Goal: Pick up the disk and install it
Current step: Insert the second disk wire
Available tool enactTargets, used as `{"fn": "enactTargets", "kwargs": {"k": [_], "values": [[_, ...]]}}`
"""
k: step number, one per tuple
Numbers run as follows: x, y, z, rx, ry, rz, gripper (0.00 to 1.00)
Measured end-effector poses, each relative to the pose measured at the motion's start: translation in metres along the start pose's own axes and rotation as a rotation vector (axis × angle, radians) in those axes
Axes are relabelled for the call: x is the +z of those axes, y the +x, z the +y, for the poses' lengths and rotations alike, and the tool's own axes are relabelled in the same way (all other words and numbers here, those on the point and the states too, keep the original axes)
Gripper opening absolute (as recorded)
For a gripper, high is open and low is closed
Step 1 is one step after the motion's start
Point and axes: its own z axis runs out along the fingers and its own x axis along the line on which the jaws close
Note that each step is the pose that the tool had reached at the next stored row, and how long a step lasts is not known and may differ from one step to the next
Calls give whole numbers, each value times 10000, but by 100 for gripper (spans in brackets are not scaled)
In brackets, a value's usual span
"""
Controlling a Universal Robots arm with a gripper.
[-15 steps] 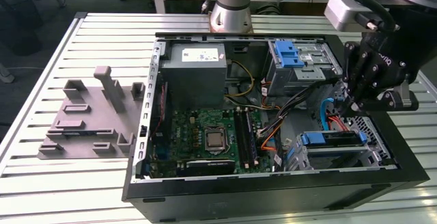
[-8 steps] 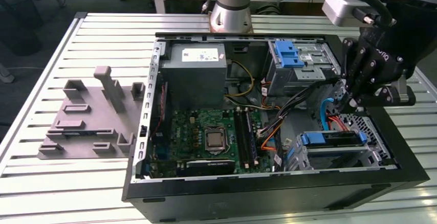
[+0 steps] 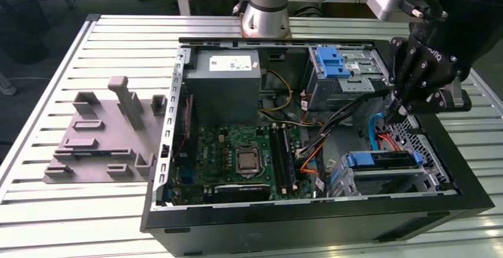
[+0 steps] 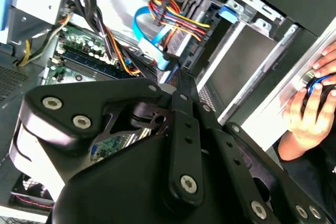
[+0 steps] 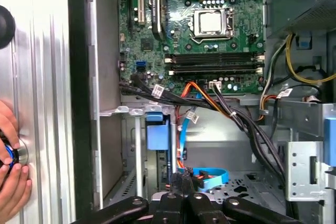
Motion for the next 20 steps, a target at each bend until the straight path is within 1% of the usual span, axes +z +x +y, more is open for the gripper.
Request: {"fn": "enactTargets", "kwargs": {"k": [2, 6, 11, 14, 17, 18, 20], "values": [[-3, -36, 1, 0, 1, 1, 11], [-9, -65, 3, 0, 0, 0, 11], [-10, -89, -5, -1, -3, 1, 11], [-8, -108, -16, -3, -6, 16, 11], [-1, -112, -16, -4, -6, 24, 11], [4, -114, -16, -4, -5, 28, 17], [15, -118, -16, -4, -5, 36, 18]]}}
